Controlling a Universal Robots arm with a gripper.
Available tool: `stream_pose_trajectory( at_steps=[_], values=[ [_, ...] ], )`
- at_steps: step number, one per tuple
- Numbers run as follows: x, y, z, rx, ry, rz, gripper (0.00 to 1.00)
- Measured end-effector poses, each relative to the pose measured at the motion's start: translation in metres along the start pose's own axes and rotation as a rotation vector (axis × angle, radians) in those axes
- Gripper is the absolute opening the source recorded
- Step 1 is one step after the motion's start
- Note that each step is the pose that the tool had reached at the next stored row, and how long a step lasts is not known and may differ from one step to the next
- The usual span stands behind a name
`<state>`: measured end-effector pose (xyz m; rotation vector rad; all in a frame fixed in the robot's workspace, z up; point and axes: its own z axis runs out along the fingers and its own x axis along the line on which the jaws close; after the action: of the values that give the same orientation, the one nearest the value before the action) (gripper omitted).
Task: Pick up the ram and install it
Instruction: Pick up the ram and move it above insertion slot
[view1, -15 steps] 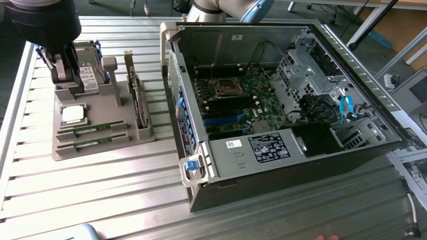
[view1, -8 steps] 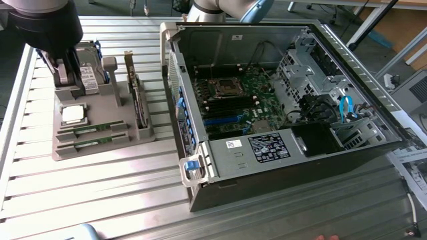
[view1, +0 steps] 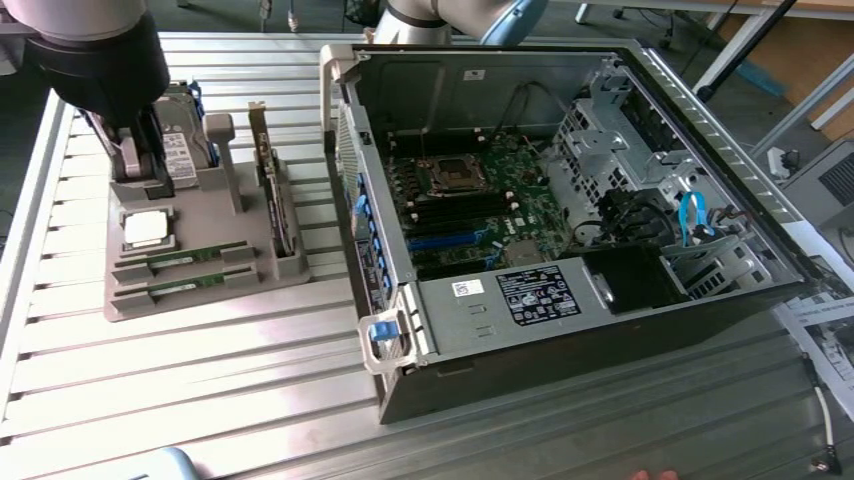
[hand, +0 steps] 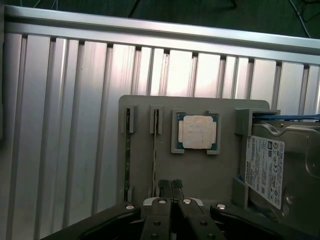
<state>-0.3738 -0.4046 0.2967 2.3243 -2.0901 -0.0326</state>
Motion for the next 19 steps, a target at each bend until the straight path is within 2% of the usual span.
stream_pose_trajectory(
  at_steps=[13, 19],
  values=[
    [0.0, -0.0004, 0.0153, 0.0, 0.0, 0.0, 0.11],
    [0.0, -0.0004, 0.0165, -0.0001, 0.0001, 0.0, 0.11]
  ],
)
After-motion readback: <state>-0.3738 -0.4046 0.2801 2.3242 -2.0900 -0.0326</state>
